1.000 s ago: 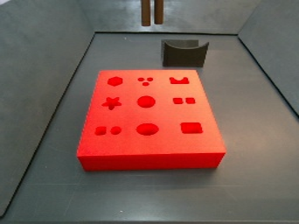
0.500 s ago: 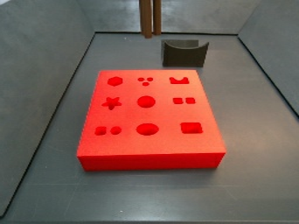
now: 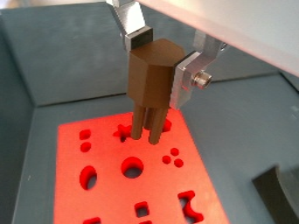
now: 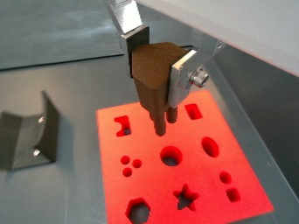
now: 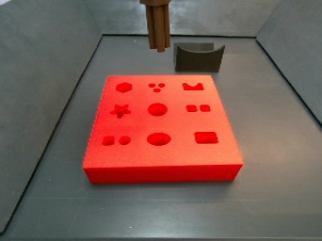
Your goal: Insert the 3 prong object.
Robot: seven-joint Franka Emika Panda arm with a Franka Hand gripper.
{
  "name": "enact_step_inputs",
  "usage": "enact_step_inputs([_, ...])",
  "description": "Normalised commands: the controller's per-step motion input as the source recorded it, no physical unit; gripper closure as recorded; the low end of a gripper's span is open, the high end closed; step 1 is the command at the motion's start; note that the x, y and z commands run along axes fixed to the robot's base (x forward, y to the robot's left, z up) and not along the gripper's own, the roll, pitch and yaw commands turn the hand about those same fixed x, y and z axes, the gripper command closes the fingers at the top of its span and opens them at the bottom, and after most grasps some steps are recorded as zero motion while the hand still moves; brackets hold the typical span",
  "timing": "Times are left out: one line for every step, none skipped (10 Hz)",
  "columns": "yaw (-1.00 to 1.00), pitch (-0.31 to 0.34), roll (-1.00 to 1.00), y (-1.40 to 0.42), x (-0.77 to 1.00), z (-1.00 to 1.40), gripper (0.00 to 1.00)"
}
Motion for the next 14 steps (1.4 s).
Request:
enact_step_inputs([0.19, 0.196, 0.48, 0.2, 0.83, -0.06, 1.0])
enact_step_inputs([0.0, 0.233, 0.39, 0.19, 0.96, -0.2, 1.0])
enact_step_inputs([0.0, 0.347, 0.38, 0.12, 0.73, -0.1, 1.0])
enact_step_inputs([0.0, 0.389, 0.37, 0.09, 0.67, -0.06, 1.0])
enact_step_inputs([-0.04, 0.417, 0.3, 0.02, 0.62, -0.16, 1.0])
enact_step_inputs([-0.11, 0.426, 0.27, 0.04, 0.52, -0.15, 1.0])
enact_step_inputs([-0.19, 0.424, 0.26, 0.06, 0.41, -0.14, 1.0])
enact_step_inputs([-0.2, 0.349, 0.2, 0.0, 0.57, -0.42, 1.0])
enact_step_inputs([-0.28, 0.18, 0.14, -0.05, 0.57, -0.77, 1.0])
enact_step_inputs([-0.22, 0.0, 0.12, 0.0, 0.1, -1.0, 1.0])
enact_step_inputs([-0.22, 0.0, 0.13, 0.0, 0.0, -0.91, 1.0])
enact_step_inputs([-0.29, 0.053, 0.09, 0.09, 0.0, -0.76, 1.0])
enact_step_inputs([-0.35, 0.151, 0.05, 0.2, -0.17, -0.66, 1.0])
enact_step_inputs([-0.37, 0.211, 0.0, 0.22, -0.21, -0.66, 1.0])
